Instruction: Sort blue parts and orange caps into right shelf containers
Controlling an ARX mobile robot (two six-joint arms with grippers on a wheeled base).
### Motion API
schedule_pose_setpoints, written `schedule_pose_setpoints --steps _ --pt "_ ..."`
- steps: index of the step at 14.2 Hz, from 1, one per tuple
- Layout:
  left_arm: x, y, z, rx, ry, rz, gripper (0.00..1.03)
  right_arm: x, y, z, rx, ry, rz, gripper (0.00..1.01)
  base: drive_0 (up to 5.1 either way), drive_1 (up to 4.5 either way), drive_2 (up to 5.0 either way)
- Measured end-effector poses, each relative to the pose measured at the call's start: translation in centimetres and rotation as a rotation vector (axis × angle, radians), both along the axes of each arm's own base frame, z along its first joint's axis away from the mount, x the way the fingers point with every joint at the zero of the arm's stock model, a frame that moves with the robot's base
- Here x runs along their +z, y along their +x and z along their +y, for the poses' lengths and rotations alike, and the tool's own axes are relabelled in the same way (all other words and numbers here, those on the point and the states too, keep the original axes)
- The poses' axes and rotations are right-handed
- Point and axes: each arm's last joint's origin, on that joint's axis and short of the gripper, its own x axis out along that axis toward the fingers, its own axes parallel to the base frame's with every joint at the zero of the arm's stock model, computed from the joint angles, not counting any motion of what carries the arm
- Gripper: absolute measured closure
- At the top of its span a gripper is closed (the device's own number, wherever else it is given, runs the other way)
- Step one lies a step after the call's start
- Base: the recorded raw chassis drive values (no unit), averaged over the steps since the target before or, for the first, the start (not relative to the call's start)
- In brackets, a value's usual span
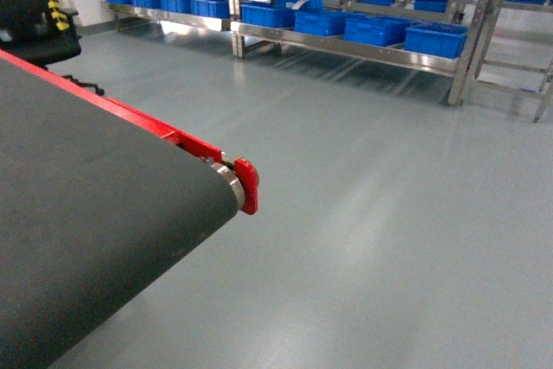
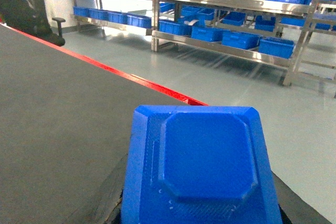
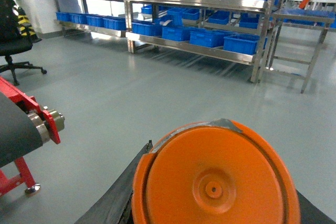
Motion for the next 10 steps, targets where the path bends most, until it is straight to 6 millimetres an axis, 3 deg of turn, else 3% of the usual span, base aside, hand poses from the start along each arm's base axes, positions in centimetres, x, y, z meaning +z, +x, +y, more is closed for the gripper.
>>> schedule_pose_setpoints --steps 10 --pt "0.00 0.00 0.00 0.000 0.000 0.000 0.61 0.00 0.00 0.00 0.000 0.000 0.000 0.58 -1.6 -1.58 -1.6"
